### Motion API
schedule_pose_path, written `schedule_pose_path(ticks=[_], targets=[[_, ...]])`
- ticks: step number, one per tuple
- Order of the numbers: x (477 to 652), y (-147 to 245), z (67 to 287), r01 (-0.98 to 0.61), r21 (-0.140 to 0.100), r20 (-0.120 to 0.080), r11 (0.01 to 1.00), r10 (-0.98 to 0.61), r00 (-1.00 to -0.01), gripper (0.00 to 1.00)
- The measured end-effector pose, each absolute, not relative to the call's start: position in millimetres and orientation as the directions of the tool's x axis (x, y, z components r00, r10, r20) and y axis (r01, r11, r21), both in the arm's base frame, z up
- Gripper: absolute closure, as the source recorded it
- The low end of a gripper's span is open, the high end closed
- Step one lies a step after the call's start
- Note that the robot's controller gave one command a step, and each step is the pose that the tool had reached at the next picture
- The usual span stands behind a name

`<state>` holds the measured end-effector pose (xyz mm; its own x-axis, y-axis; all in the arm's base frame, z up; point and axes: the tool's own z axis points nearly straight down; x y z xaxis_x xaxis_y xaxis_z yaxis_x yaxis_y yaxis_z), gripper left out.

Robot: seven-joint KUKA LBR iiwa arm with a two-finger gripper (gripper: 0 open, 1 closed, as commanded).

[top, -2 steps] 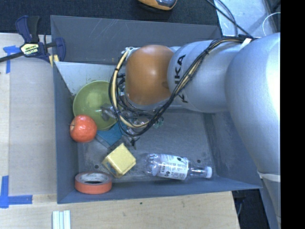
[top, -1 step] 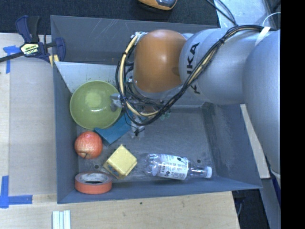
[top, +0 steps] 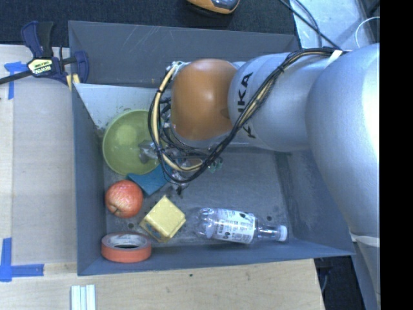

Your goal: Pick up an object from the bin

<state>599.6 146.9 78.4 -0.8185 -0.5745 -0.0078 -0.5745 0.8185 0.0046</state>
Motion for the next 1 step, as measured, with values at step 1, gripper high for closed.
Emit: schedule_pose_path(ticks=[1], targets=[[613.5, 149.9, 71.3, -0.821, -0.010, -0.016, 0.571, -0.821, -0.571, 0.00]])
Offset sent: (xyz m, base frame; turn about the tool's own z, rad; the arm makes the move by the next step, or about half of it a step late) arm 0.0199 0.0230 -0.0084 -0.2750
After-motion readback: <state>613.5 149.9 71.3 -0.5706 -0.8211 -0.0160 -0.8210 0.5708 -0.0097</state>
